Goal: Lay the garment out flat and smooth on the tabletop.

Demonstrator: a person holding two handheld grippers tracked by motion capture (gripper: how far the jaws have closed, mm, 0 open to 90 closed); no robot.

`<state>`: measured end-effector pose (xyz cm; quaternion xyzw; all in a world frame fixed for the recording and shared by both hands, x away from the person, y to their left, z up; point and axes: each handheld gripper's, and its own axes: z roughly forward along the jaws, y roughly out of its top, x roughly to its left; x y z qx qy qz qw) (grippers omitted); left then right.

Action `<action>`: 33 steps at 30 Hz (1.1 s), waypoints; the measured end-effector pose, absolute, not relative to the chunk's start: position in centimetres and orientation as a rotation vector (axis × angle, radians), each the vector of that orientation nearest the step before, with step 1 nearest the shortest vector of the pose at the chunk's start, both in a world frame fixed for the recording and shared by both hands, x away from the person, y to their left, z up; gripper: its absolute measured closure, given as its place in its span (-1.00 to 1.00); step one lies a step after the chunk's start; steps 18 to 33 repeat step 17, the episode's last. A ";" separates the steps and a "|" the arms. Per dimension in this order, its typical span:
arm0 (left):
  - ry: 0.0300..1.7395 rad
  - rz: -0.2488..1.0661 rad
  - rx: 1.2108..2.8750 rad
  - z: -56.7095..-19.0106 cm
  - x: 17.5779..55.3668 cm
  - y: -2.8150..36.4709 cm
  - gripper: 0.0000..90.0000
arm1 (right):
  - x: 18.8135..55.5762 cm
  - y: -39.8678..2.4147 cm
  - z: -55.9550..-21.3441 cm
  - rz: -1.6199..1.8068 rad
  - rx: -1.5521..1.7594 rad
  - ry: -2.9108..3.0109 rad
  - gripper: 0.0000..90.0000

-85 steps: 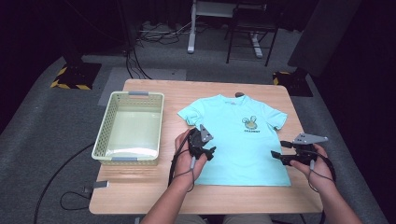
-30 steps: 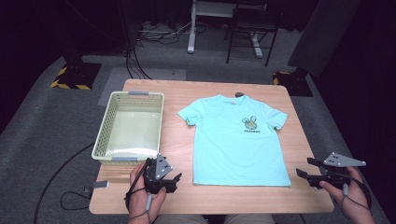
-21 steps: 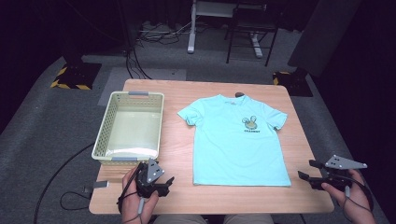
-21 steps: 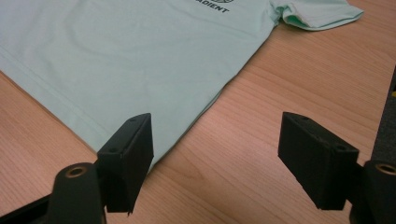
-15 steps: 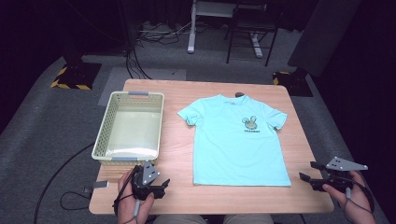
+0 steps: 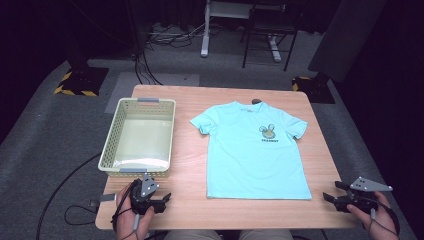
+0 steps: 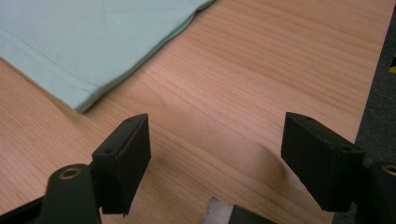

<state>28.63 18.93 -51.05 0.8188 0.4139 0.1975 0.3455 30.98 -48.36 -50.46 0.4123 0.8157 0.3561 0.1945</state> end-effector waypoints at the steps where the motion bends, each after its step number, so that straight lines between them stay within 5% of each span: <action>1: 1.097 0.491 2.117 -51.1 28.7 19.2 -0.53 | 30.9 -48.5 -50.7 0.997 1.157 2.288 -0.48; 33: 1.122 0.471 2.103 -51.1 28.8 19.6 -0.55 | 30.4 -48.9 -52.0 1.114 1.161 2.167 -0.54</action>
